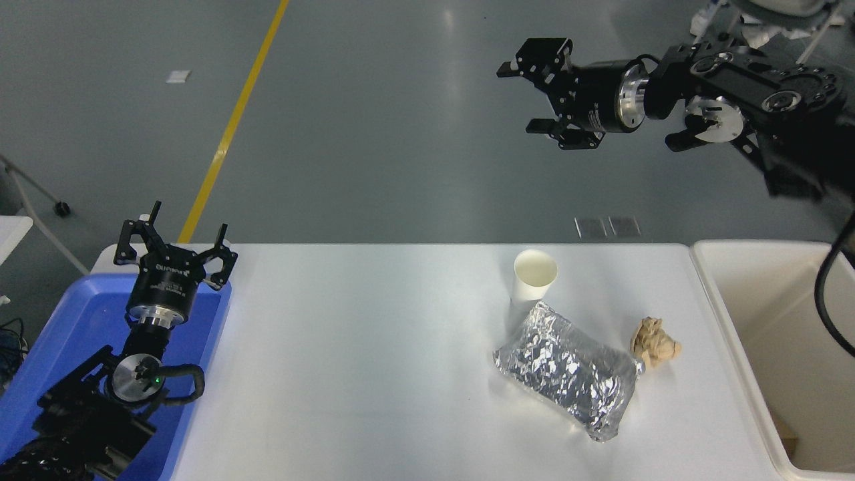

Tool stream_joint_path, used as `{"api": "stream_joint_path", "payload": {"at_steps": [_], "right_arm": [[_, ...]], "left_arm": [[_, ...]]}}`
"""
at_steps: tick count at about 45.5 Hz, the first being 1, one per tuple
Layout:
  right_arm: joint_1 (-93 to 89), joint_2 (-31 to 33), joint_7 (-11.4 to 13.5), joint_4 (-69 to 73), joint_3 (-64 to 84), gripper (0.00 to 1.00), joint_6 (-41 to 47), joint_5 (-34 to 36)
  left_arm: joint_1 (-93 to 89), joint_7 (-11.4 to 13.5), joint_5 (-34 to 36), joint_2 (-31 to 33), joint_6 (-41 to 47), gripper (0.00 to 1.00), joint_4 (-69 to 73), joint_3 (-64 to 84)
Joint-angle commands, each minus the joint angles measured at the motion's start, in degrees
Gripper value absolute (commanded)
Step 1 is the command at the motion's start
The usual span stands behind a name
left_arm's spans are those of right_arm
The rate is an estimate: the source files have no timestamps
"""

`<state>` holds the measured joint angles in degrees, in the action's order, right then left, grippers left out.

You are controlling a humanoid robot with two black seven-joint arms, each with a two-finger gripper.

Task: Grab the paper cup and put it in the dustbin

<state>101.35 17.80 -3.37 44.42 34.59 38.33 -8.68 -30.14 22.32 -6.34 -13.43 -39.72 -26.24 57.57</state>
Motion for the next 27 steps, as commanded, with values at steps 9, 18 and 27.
{"api": "stream_joint_path", "payload": {"at_steps": [9, 18, 27], "right_arm": [[28.7, 1.4, -0.2, 36.3, 30.7, 1.0, 6.7, -5.1], [32.8, 1.2, -0.2, 44.9, 36.1, 1.0, 6.7, -7.9], [34.3, 1.2, -0.2, 46.3, 37.6, 1.0, 6.7, -10.8]], "left_arm": [[0.0, 0.0, 0.0, 0.0, 0.0, 1.0, 0.1, 0.0], [0.1, 0.0, -0.1, 0.1, 0.1, 1.0, 0.1, 0.0], [0.1, 0.0, -0.1, 0.1, 0.1, 1.0, 0.1, 0.0]]}}
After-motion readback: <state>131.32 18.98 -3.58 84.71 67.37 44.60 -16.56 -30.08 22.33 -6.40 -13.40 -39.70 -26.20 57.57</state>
